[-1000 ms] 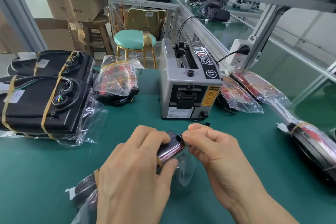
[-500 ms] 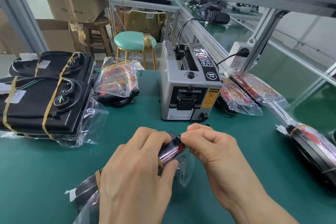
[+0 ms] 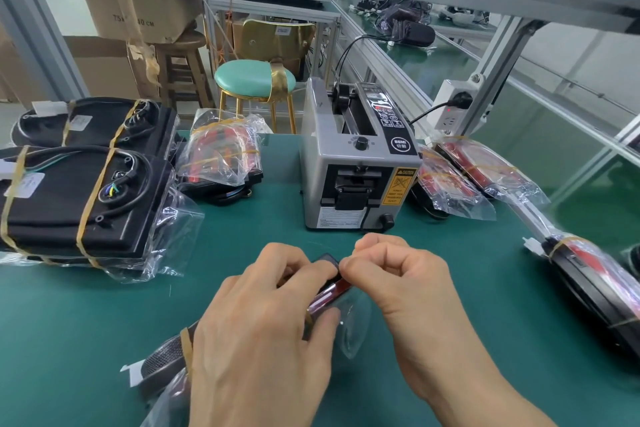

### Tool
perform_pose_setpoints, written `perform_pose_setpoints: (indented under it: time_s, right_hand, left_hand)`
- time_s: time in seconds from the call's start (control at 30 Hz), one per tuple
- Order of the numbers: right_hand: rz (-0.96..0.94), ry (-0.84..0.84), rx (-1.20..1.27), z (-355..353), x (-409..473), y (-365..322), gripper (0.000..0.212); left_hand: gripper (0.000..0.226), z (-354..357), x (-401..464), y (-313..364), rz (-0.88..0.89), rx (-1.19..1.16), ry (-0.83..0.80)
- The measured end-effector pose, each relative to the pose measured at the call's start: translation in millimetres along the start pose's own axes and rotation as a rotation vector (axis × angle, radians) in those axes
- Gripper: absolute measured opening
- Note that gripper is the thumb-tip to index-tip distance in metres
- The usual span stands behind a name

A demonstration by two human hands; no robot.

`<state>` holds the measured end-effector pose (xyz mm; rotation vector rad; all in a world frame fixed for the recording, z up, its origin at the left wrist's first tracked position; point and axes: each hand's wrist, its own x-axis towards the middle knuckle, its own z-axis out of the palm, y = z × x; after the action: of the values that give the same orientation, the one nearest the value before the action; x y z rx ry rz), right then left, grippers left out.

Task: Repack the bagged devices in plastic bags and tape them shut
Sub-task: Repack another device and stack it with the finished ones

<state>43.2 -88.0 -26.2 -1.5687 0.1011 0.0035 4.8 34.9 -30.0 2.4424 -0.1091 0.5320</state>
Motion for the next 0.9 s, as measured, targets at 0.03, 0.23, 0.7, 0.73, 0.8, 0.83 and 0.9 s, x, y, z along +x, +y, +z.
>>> perform_pose_setpoints:
  time_s: [0.03,0.23,0.7,0.73,0.8,0.83,0.9]
  right_hand:
    - [-0.012,0.001,-0.014,0.0,-0.1,0.6,0.021]
    - [-0.079,0.028,-0.066,1.8,-0.5,5.1,0.019]
    - [0.142,0.075,0.064,-9.7,4.0,1.7,0.027]
    - [0.16,0.09,0.094,-12.9,6.3,0.1,0.028]
    - [0.146,0.082,0.14,-16.9,8.9,-3.4,0.025]
    - [0.12,0.039,0.138,-16.5,8.7,-5.1,0.023]
    - [0.071,-0.09,0.063,-11.9,6.2,-4.4,0.019]
  left_hand:
    - [0.052,0.5,-0.3,0.1,0.006,0.004,0.01]
    - [0.031,0.4,-1.2,-0.8,0.04,0.036,0.043]
    - [0.028,3.6,-1.1,-4.2,0.115,0.033,0.063]
    - [0.028,3.7,-1.0,-5.6,0.122,0.035,0.07]
    - [0.029,3.8,-0.5,-7.7,0.127,0.029,0.082]
    - [0.028,4.0,-0.2,-8.3,0.129,0.026,0.086]
    - [0.028,3.9,-0.2,-8.6,0.13,0.018,0.084]
